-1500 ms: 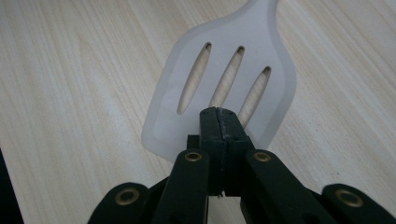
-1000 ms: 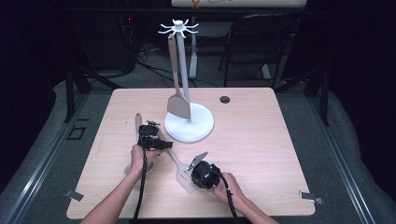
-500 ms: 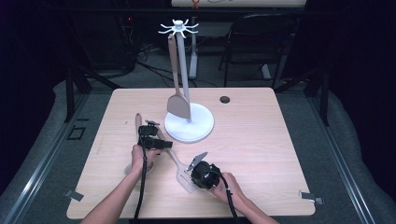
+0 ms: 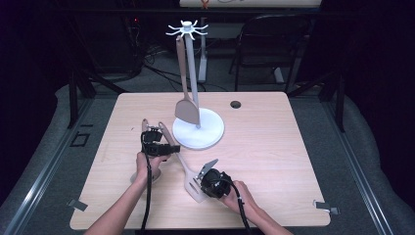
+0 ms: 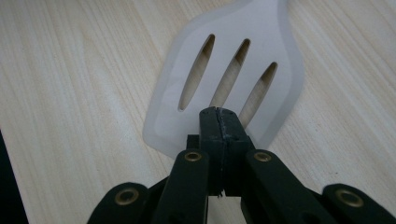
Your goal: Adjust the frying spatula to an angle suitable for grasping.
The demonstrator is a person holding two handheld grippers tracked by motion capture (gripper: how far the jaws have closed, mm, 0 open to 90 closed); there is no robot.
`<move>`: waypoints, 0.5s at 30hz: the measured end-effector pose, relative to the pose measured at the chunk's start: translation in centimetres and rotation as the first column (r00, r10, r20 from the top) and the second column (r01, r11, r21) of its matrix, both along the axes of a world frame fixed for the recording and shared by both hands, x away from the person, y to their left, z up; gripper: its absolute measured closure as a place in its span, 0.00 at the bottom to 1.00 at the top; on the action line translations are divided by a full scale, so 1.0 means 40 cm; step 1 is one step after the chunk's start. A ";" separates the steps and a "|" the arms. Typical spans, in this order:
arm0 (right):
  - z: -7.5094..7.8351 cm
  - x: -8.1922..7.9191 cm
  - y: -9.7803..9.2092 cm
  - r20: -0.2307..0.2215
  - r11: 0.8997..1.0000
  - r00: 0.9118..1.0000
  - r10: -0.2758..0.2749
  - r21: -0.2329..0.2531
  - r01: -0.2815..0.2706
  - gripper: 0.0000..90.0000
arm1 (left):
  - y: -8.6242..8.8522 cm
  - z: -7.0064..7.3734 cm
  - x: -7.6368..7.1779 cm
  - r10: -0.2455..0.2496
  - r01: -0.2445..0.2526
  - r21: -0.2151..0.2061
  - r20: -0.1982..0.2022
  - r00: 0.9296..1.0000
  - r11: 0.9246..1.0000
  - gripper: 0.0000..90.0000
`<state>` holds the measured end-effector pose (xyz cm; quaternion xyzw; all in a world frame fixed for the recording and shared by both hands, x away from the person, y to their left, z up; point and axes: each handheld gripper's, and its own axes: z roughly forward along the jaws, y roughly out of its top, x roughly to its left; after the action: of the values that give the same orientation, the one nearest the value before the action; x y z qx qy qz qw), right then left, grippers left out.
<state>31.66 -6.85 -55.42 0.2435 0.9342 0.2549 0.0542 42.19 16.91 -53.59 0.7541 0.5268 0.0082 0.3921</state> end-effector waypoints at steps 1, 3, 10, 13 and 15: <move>-0.001 -0.001 0.000 -0.001 1.000 1.000 -0.005 0.008 0.005 1.00 | 0.002 0.004 -0.003 -0.001 0.001 -0.010 0.006 1.000 1.000 0.66; 0.000 -0.001 -0.001 -0.004 1.000 1.000 -0.007 0.010 0.007 1.00 | 0.003 0.008 -0.009 -0.002 0.003 -0.023 0.019 1.000 1.000 0.67; 0.005 -0.001 -0.003 -0.008 1.000 1.000 -0.002 -0.008 0.002 1.00 | 0.006 0.027 -0.026 -0.011 0.015 -0.054 0.061 0.998 0.998 0.70; 0.005 -0.001 -0.003 -0.021 1.000 1.000 -0.006 0.004 0.006 0.98 | 0.007 0.034 -0.033 -0.011 0.016 -0.075 0.074 0.997 0.997 0.71; 0.006 -0.001 -0.003 -0.031 1.000 0.999 -0.006 0.007 0.006 0.96 | 0.005 0.039 -0.036 -0.015 0.022 -0.079 0.086 0.996 0.997 0.72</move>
<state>31.63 -6.99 -55.16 0.2504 0.9334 0.2540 0.0395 40.74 17.12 -52.04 0.7417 0.5024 0.0156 0.4440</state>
